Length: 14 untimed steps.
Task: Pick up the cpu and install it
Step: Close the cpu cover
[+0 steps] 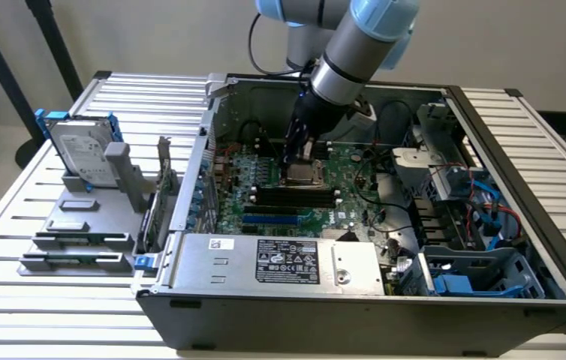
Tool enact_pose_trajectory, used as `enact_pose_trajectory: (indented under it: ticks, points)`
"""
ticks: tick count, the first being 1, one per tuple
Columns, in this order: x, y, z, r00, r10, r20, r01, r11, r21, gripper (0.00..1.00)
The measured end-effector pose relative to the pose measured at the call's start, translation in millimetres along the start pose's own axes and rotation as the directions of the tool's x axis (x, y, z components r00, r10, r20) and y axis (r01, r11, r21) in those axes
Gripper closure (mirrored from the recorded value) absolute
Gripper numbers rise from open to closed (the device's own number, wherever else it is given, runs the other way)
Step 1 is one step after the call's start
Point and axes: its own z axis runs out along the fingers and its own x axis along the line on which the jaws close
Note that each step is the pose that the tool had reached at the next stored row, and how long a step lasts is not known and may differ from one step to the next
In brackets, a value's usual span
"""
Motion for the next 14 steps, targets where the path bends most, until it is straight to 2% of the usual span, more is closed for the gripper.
enact_pose_trajectory:
  ticks: [6, 14]
  points:
    - [-0.4, 1.2, 7.6, 1.0000, -0.001, -0.0035, 0.001, 1.0000, -0.0044, 0.89]
    - [-0.6, 1.5, 10.9, 1.0000, 0.000, -0.0051, 0.000, 1.0000, -0.0054, 0.89]
